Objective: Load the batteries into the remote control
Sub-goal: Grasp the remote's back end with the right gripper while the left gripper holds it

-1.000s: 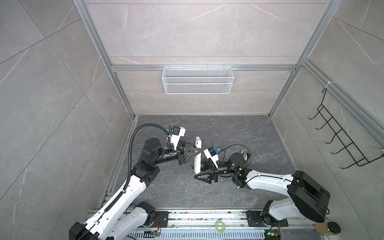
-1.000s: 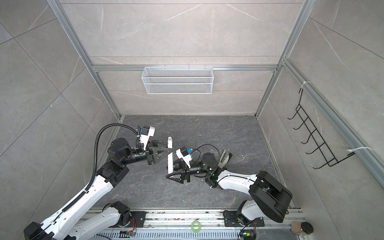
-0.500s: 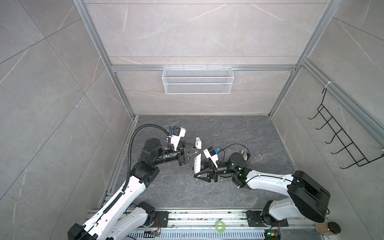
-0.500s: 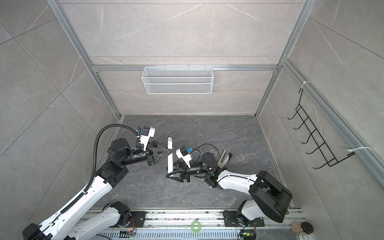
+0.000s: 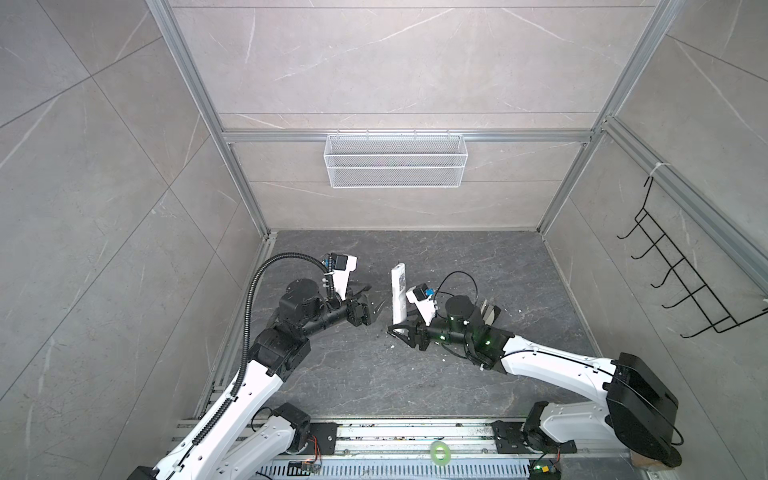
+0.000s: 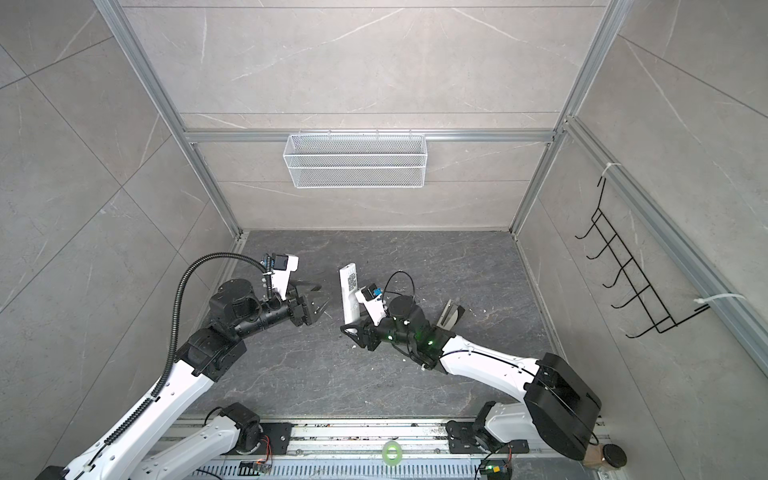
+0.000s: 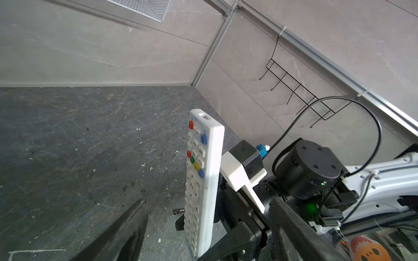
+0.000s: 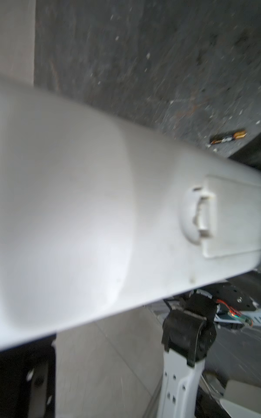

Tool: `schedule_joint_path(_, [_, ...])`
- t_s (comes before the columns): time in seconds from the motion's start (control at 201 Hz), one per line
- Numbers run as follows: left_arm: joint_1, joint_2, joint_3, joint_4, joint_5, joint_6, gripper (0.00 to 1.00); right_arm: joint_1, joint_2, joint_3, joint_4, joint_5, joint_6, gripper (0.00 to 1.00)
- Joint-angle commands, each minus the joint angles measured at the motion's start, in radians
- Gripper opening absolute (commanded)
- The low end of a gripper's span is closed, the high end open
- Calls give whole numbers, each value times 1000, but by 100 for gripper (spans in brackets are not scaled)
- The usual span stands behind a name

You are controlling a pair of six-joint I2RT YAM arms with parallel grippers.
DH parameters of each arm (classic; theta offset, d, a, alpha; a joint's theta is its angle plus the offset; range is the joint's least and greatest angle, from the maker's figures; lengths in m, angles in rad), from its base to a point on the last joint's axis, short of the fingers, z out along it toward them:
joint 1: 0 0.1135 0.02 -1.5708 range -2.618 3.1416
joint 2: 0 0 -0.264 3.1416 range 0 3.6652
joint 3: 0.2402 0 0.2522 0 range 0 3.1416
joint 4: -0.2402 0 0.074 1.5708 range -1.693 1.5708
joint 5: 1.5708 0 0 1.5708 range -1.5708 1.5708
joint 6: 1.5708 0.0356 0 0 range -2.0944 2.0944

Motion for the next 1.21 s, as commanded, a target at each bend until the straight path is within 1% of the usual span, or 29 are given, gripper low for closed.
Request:
schedule_joint_path(0.0, [4,-1,-30,65,-43,-16,84,35,14,44,-89,213,3,0])
schedule_joint_path(0.179, [3,46,-48,115,-77,-45,80,95,12,54,-109,328,3,0])
schedule_joint_path(0.259, [2,72,-52,154,-82,-67,80,113,13,52,-102,355,8,0])
schedule_joint_path(0.373, [-5,123,-54,206,-80,-90,79,133,24,58,-95,374,12,0])
schedule_joint_path(0.473, [-13,160,-56,249,-95,-106,75,147,33,60,-91,387,15,0])
schedule_joint_path(0.612, [-30,210,-45,272,-115,-107,70,153,40,65,-89,395,15,0])
schedule_joint_path(0.837, [-73,281,-73,317,-145,-107,62,155,57,86,-105,394,13,0])
schedule_joint_path(0.936, [-85,300,-83,332,-160,-99,55,154,67,89,-106,392,18,0])
schedule_joint_path(0.996, [-87,309,-85,336,-159,-96,49,154,72,87,-105,391,21,0])
schedule_joint_path(1.12, [-89,315,-90,334,-153,-90,30,154,76,90,-105,391,27,0])
schedule_joint_path(1.2, [-89,312,-96,334,-145,-86,22,155,80,93,-107,391,29,0])
